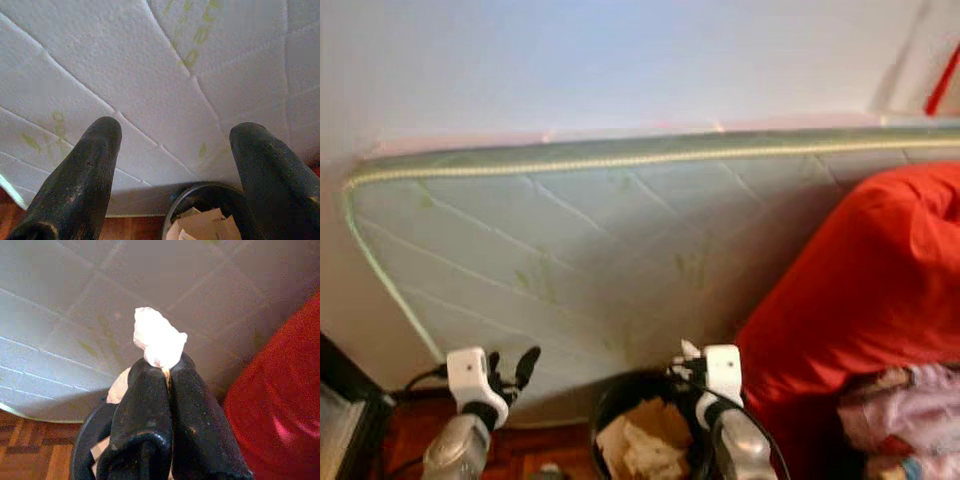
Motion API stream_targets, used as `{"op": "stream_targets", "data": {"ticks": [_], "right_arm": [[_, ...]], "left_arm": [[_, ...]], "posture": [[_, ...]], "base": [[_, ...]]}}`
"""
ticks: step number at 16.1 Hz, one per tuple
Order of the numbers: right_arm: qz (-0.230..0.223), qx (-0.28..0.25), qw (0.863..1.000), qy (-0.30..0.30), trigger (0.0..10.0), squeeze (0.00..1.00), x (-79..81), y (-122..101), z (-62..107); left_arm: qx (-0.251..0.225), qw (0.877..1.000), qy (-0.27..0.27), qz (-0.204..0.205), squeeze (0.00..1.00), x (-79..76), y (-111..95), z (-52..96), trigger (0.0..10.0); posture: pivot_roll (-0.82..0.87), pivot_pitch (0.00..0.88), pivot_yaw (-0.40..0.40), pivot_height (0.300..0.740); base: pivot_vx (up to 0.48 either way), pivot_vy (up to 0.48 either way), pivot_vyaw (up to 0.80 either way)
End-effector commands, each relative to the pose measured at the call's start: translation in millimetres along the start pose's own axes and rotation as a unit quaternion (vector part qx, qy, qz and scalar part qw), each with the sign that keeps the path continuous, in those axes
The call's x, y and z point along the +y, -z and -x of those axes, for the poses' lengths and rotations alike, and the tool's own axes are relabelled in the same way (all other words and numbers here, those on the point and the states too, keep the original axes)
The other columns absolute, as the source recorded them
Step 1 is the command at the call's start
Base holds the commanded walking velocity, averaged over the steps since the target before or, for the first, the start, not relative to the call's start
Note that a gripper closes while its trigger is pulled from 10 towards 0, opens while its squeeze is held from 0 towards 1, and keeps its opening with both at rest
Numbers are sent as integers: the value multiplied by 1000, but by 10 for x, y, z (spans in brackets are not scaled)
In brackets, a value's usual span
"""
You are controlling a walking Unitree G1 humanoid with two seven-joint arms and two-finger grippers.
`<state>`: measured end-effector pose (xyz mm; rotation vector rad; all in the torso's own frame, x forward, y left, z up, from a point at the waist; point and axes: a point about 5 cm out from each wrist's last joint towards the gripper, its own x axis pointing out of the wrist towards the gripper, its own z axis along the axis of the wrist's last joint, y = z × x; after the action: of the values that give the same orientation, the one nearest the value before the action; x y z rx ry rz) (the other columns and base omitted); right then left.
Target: Clean up the room
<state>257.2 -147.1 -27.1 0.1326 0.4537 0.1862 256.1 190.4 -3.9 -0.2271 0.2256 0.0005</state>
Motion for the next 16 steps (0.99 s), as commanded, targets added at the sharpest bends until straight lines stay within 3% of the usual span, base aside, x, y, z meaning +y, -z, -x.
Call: {"op": "stream_targets", "data": {"ticks": [1,5,16], "right_arm": [[2,5,1000,2,10000,0,-21,0,0],[6,26,1000,2,10000,0,-23,50,7],[9,40,999,27,10000,0,-52,97,22]], "left_arm": [[-1,1000,2,7,0,-27,-20,-31,10000],[0,1000,1,6,0,-23,-24,-30,10000],[1,1000,-4,0,0,-2,-34,-36,10000]], "posture": [[53,0,-34,670],[53,0,-35,650],[52,0,-32,650]], "base": [[0,0,0],[0,0,0],[0,0,0]]}}
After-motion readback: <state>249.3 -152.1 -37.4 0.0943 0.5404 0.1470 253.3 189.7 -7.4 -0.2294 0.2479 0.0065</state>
